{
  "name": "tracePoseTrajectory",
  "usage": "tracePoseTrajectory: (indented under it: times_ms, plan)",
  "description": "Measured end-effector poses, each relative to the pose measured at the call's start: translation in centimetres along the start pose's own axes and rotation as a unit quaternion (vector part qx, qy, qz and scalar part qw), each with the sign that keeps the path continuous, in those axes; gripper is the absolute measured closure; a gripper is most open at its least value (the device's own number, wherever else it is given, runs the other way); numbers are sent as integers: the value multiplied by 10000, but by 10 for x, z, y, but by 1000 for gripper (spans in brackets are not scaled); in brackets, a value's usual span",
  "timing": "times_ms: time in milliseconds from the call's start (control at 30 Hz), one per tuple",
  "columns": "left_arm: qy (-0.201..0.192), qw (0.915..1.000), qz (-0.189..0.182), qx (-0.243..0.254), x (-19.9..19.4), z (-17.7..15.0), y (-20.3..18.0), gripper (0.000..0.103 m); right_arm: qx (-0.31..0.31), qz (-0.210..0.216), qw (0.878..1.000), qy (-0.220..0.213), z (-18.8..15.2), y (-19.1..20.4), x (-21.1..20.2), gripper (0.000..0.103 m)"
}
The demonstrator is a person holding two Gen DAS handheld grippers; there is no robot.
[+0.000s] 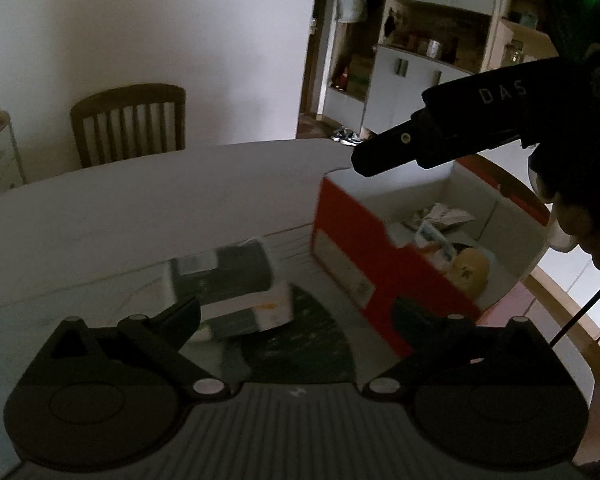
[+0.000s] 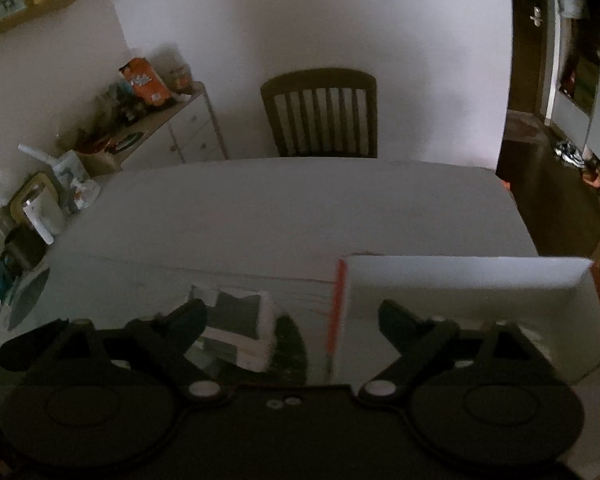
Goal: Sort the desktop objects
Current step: 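Move both tools back from the shoebox to the white tissue pack, then grasp white-and-green tissue pack with right tool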
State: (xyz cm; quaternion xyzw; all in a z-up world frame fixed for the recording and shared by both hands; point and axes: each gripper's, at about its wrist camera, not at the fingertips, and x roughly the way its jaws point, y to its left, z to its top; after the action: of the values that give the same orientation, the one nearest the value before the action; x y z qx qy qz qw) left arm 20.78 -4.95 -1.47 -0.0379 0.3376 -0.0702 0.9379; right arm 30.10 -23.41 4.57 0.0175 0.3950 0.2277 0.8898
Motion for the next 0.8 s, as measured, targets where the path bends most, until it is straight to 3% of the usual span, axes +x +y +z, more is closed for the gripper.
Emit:
tracePoseTrajectory:
  times_ms: [367, 800]
  plan:
    - [-49, 9999, 36, -128, -8, -18, 42, 1, 56, -39, 9998, 200, -2, 48, 32, 6]
    - [-58, 9999, -102, -43, -4, -41, 53, 1, 12, -264, 9990, 371, -4, 77, 63, 4]
